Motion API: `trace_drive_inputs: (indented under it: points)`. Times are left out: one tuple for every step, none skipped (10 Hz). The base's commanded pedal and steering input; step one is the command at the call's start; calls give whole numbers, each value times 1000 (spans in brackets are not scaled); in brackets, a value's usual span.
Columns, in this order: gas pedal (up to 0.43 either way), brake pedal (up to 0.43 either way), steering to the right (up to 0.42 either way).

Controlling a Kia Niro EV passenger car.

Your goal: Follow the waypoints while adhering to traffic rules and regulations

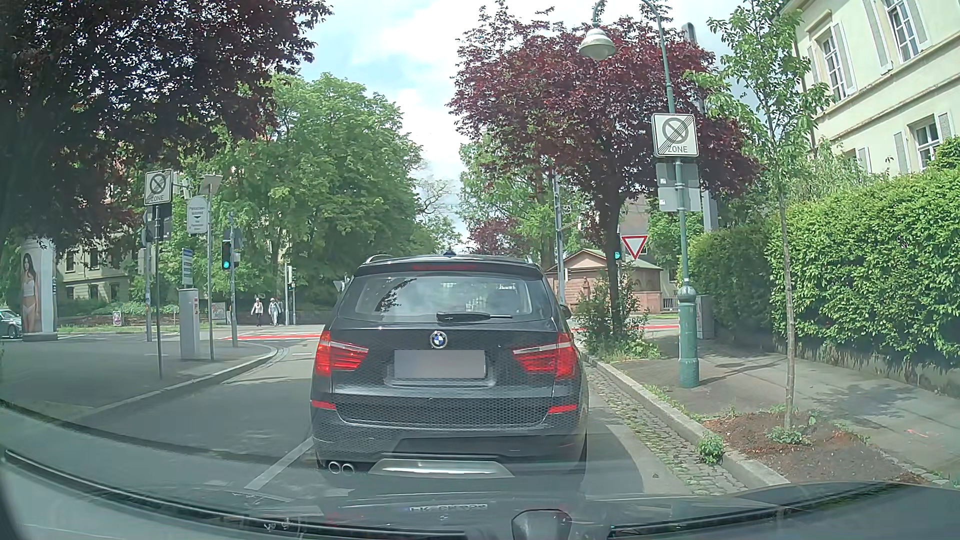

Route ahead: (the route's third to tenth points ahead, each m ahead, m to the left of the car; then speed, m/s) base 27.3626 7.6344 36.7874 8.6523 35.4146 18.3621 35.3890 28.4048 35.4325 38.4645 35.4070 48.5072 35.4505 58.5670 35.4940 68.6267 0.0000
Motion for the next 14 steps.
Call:
trace_drive_inputs:
  points:
    - [0,0,-4]
    - [0,0,-4]
    - [0,0,-4]
    - [0,0,-5]
    - [20,0,-5]
    - [150,0,-5]
    - [150,0,-6]
    - [157,0,-6]
    - [169,0,-6]
    - [189,0,-6]
    - [197,0,-6]
    - [209,0,-6]
    - [220,0,-6]
    - [220,0,-6]
